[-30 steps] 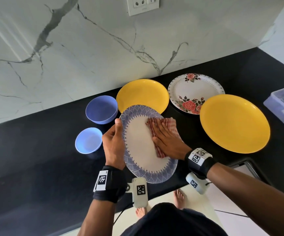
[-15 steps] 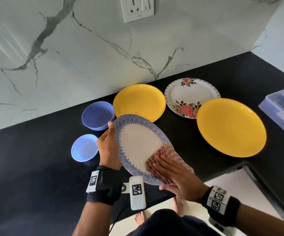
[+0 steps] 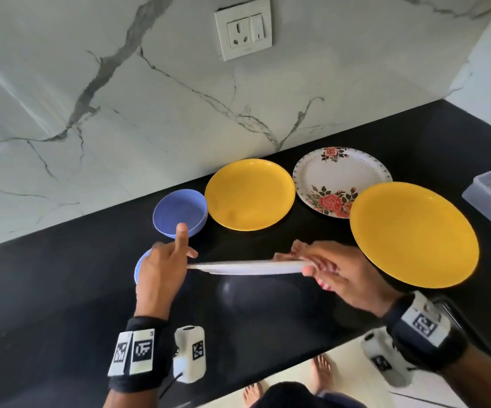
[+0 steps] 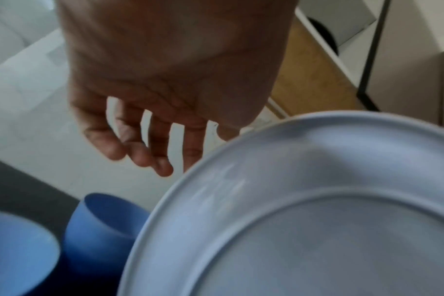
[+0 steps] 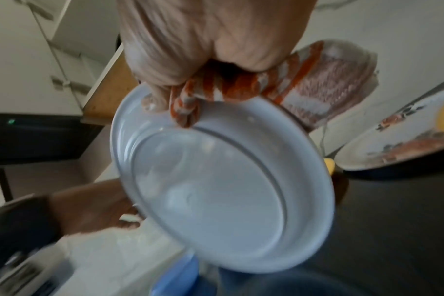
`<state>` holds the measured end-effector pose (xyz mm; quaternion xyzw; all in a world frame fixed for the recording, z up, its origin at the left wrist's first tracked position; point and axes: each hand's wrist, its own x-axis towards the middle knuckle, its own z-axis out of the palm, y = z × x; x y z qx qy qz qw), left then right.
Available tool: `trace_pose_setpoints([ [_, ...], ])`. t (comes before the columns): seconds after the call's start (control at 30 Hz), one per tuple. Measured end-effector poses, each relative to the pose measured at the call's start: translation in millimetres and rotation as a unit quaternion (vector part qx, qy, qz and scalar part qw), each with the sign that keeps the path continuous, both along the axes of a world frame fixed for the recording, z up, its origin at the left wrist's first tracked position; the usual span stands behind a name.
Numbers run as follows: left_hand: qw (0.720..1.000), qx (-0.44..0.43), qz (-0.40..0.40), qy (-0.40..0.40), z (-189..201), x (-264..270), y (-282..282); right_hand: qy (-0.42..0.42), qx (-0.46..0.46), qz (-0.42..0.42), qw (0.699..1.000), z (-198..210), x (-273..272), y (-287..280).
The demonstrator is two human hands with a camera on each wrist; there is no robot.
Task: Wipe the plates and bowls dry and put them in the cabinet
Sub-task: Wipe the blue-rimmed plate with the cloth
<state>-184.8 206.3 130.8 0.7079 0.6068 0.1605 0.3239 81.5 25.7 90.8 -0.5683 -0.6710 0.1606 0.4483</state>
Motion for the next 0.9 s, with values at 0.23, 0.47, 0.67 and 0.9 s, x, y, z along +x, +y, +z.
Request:
trace_pose_setpoints([
  [0.23,0.946,-0.009,-0.313,-0.077,37,18,-13,0.104,-0.173,0.079,0.976,59,43,66],
  [0.47,0.945,0.021,-0.257,-0.200,15,32,-17,0.166,-0.066,-0.028,0.984,42,23,107],
  [0.67,0.950,0.033,-0.238,-0.200,10,43,-27,-0.081,0.202,-0.228,0.949,43,-44,125],
  [0.9,0.948,0.032,-0.184,-0.259,3,30,-28,-0.035,0.183,-0.235,0.954,43,-30,144],
])
